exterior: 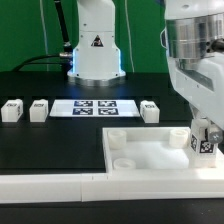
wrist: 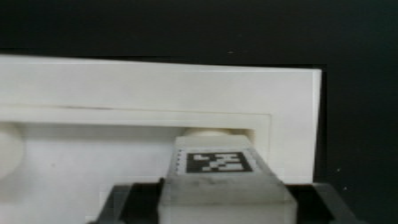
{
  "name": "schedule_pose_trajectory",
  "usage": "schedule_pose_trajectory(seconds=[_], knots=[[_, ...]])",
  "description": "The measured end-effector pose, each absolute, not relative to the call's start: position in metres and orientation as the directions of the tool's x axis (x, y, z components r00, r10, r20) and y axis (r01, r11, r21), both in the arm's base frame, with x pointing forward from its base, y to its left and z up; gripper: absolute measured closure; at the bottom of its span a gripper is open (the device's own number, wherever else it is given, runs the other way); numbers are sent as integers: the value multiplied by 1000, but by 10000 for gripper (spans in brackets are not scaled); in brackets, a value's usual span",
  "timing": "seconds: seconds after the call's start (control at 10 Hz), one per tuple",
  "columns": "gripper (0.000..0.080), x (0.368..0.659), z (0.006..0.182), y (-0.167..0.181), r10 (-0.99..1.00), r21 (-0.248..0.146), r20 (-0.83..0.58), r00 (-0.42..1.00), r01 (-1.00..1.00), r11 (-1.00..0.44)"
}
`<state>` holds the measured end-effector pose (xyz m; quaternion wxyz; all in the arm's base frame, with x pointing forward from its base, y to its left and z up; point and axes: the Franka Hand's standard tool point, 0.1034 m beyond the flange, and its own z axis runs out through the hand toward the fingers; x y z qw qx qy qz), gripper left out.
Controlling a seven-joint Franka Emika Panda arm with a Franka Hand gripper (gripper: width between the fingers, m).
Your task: Assemble square table
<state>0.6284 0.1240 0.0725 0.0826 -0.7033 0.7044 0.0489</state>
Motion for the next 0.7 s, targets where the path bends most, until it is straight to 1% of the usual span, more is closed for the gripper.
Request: schedule_pose_trajectory(seconds=[0.1, 0.2, 0.3, 0.4, 0.7], knots=[[506, 629, 73, 124, -974, -36, -201, -103, -993, 113], [506, 630, 73, 125, -964, -27, -208, -164, -984, 173], [506, 631, 73, 125, -939, -17, -218, -266, -961, 277], [506, 631, 73, 124, -919, -22, -221, -326, -941, 339], [506, 632, 73, 124, -892, -19, -214, -398, -911, 411]])
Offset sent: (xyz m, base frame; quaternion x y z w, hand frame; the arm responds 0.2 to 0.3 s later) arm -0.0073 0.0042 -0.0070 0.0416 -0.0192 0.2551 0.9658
